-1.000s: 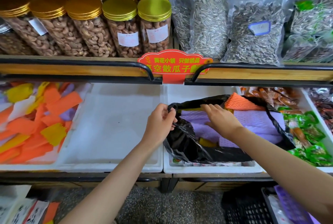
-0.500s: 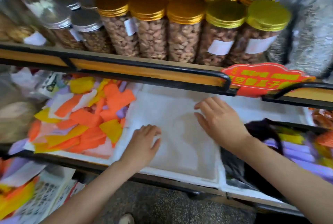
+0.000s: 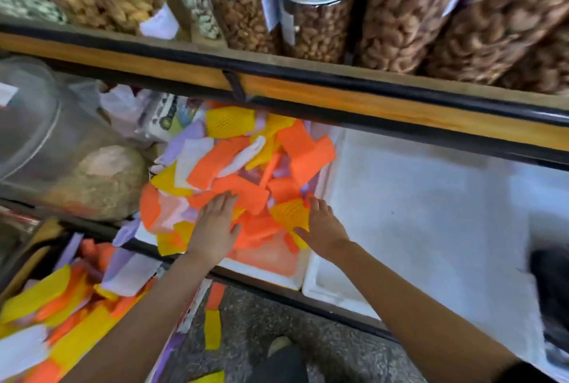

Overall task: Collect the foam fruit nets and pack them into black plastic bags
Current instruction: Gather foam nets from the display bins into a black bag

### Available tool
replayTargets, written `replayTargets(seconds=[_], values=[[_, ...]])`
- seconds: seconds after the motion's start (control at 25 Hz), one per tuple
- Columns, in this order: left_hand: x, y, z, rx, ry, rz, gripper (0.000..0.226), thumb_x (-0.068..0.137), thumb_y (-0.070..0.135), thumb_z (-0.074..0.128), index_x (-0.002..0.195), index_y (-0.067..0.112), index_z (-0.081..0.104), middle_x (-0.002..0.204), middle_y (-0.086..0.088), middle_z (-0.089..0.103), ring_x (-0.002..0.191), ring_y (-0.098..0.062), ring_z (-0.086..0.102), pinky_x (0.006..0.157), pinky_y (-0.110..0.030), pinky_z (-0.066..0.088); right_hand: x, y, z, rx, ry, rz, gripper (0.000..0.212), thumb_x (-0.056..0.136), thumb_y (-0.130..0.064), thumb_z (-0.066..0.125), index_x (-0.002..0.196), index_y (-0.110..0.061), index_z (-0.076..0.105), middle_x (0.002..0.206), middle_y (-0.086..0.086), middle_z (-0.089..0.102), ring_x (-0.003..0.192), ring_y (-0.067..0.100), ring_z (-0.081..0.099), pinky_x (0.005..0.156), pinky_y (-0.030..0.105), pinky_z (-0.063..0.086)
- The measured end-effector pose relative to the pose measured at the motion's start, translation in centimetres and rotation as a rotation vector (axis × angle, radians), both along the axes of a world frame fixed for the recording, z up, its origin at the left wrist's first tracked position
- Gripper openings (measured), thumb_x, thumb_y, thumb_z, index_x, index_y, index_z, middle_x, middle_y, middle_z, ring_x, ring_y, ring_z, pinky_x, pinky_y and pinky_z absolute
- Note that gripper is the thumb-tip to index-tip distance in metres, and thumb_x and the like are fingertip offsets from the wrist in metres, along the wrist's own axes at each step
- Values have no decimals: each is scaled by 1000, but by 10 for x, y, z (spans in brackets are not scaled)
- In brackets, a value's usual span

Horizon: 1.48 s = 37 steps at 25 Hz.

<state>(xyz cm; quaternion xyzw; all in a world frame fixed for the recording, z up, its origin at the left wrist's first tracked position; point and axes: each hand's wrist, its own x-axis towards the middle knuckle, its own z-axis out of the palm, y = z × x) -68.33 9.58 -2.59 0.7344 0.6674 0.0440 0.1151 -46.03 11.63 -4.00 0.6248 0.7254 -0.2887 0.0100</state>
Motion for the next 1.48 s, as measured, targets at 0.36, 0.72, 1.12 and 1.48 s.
replayTargets(seconds=[0.36,0.72,1.12,1.48], values=[[-3,52,-45,11,19,-159,57,74,10,72,127,8,53,132,-14,52,128,-34,45,105,-44,36,-16,18,-23,22,-75,-104,63,89,-19,56,145,-16,26,127,11,45,110,31,53,88,38,43],[11,8,-15,195,-368,-65,43,94,41,37,102,6,60,70,-4,61,54,-21,58,43,-33,46,-14,3,-13,11,-30,57,97,85,-44,63,150,-11,-1,156,9,14,137,29,27,108,38,31],[34,-33,-4,81,-744,513,37,98,33,41,96,-3,48,79,-13,41,68,-28,40,62,-38,33,-5,0,5,60,218,-2,51,92,-33,56,132,-8,38,136,10,38,116,28,47,88,33,40],[121,-39,39,-202,-1251,549,45,92,51,42,127,22,50,122,-1,51,121,-16,47,99,-29,39,13,-23,40,-13,658,31,71,78,-37,73,133,-19,33,124,-6,50,110,6,52,86,14,43]])
